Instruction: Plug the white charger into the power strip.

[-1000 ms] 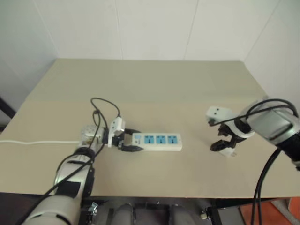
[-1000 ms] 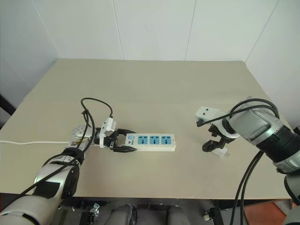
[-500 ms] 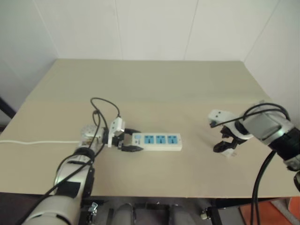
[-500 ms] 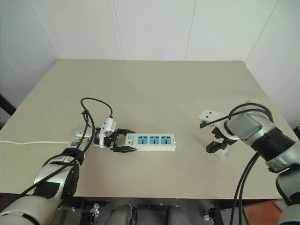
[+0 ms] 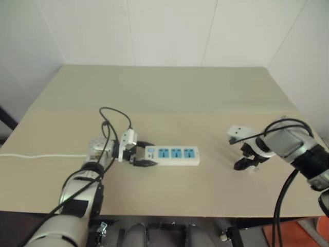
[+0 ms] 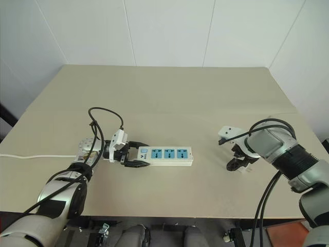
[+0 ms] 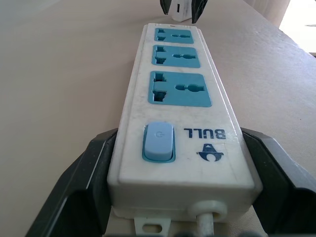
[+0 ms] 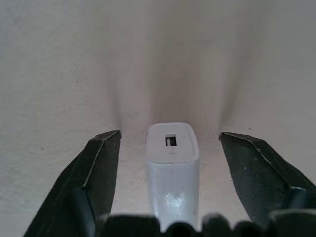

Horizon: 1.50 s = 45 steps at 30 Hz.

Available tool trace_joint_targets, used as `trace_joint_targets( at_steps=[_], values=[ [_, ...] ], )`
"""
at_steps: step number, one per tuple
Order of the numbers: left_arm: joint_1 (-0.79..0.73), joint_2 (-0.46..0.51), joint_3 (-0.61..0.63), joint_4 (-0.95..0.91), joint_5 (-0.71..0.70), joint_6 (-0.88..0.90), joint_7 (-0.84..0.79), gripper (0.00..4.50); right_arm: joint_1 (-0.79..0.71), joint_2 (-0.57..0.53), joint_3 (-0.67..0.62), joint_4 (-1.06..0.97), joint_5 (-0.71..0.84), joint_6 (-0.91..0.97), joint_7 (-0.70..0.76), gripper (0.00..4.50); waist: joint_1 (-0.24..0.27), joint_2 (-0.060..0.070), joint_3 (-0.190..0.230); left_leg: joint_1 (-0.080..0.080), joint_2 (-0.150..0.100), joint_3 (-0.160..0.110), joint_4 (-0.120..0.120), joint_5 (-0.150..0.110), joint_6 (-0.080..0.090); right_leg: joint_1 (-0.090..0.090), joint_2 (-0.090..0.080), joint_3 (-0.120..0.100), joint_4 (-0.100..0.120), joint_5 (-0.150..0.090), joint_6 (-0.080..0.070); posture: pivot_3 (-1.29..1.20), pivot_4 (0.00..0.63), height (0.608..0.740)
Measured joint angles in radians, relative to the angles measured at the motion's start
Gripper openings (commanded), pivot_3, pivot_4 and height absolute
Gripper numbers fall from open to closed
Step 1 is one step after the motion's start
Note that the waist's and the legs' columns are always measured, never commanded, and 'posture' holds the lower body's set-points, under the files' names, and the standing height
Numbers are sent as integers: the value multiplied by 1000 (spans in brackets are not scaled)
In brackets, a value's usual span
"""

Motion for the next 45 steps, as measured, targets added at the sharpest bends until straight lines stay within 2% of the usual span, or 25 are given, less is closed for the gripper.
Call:
trace_joint_targets(
  at_steps=[5,6,15,20,23,27,32,35,38,40,45],
  values=[
    [1,0,0,-1,1,-4,2,3313,9,0,-2,4,-10,-2,6,1157,0,0,0,0,0,0,0,0,0,0,0,0,0,0,0,0,150,740],
    [1,0,0,-2,2,-4,2,3313,9,0,-2,4,-10,-2,7,1111,0,0,0,0,0,0,0,0,0,0,0,0,0,0,0,0,150,740],
    [2,2,0,-4,2,3,0,3313,1,1,-41,-58,-18,-24,9,1112,-1,0,0,0,0,0,0,0,0,0,0,0,1,0,0,0,150,740],
    [2,5,-1,-7,4,7,-4,3313,-62,117,-300,-73,54,-115,-54,1112,-5,0,0,1,0,-1,0,0,0,0,0,0,2,0,0,0,150,740],
    [1,0,-4,-13,4,24,-5,3313,-30,195,-486,-46,132,-255,-90,1112,1,-1,-1,1,0,-1,0,0,0,2,0,-1,1,0,0,0,150,740],
    [2,4,-5,-18,4,28,-10,3313,54,300,-630,25,207,-406,-127,1112,-1,-1,-1,0,0,0,0,0,0,0,0,-1,2,0,0,0,150,740],
    [3,6,-12,-26,4,46,-8,3313,132,499,-776,55,329,-591,-157,1112,-3,0,-1,1,0,-1,0,0,0,1,1,-1,3,0,0,0,150,740],
    [3,5,-17,-31,3,47,-7,3313,210,611,-791,59,377,-702,-146,1112,-1,0,-1,1,0,-1,0,0,0,2,0,-1,3,0,0,0,150,740],
    [3,5,-19,-34,3,48,-5,3313,237,640,-795,78,389,-739,-138,1112,-1,0,-1,1,0,-1,0,0,0,2,0,-1,3,0,0,0,150,740],
    [7,16,-23,-35,-2,50,-9,3313,261,717,-819,99,436,-822,-88,1112,-9,0,-1,4,1,-1,-1,0,0,2,1,-1,3,0,0,0,150,740],
    [9,17,-40,-40,-16,53,-4,3313,276,751,-792,171,445,-856,-22,1112,-9,0,-1,3,0,-1,-1,0,0,2,1,-1,3,0,0,0,150,740]
  ],
)
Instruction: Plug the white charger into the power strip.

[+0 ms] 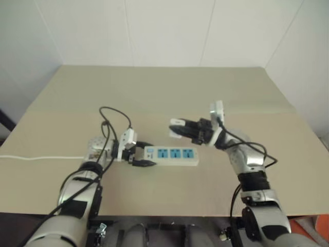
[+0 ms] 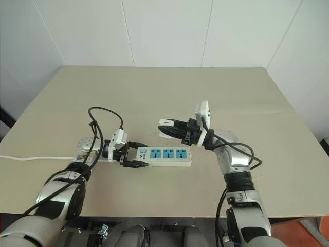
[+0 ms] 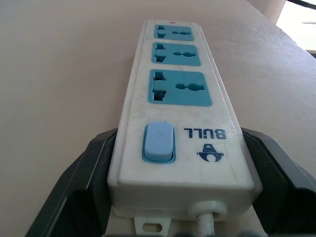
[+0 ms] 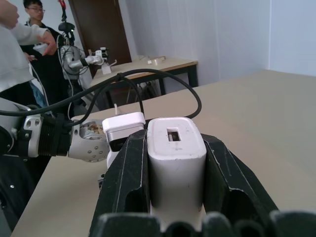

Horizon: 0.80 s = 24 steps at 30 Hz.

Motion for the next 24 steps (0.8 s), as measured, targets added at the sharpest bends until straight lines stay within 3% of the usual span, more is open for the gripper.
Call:
trace_joint_targets(
  at_steps=[9,24],
  values=[
    [0,7,-25,-6,-20,11,1,3313,-5,77,57,87,-9,-49,39,1112,-2,0,0,0,0,0,0,0,0,0,0,0,0,0,0,0,150,740],
    [0,8,-28,-7,-21,11,1,3313,-89,98,81,344,-103,-178,92,1112,-2,0,0,0,0,0,0,0,0,-1,0,0,1,0,0,0,150,740]
  ],
)
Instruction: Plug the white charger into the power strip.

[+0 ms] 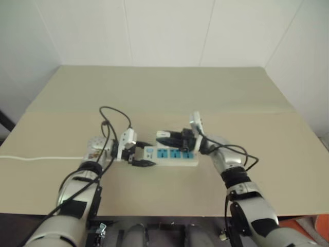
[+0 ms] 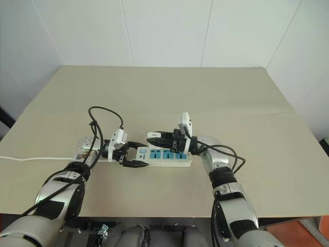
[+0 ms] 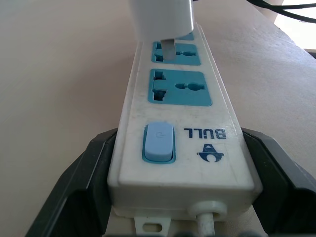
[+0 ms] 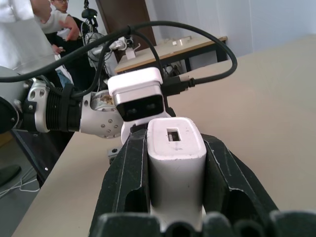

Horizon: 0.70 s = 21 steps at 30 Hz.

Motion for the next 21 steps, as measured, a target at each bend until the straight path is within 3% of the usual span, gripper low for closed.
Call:
trace_joint_targets(
  at_steps=[21],
  values=[
    [0,1,-1,0,0,1,0,3313,-32,5,4,104,-38,-101,9,1112,-1,0,0,0,0,0,0,0,0,0,0,0,0,0,0,0,150,740]
  ],
)
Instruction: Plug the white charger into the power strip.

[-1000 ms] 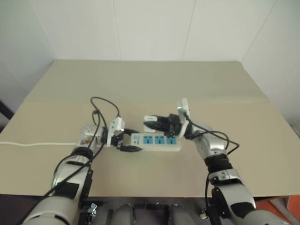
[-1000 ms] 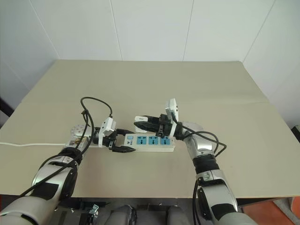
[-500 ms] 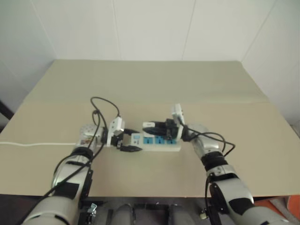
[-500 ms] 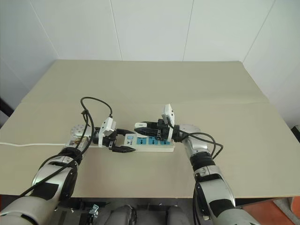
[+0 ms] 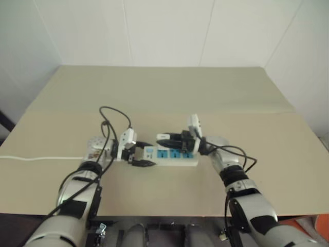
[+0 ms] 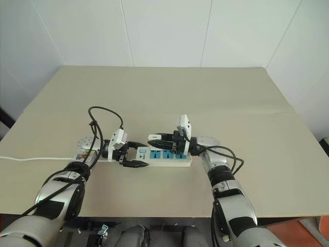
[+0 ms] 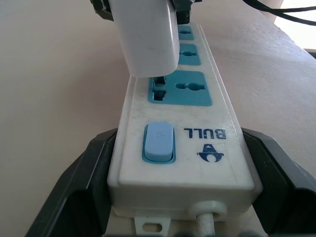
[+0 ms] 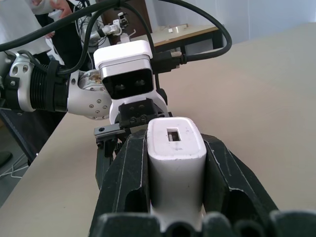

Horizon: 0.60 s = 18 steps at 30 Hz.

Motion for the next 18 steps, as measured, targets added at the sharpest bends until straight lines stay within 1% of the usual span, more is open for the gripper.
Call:
trace_joint_targets(
  at_steps=[18],
  values=[
    [-1,-1,0,0,0,0,-1,3313,-10,14,8,29,-41,-22,1,1112,0,0,0,0,0,0,0,0,0,0,0,0,0,0,0,0,150,740]
  ],
)
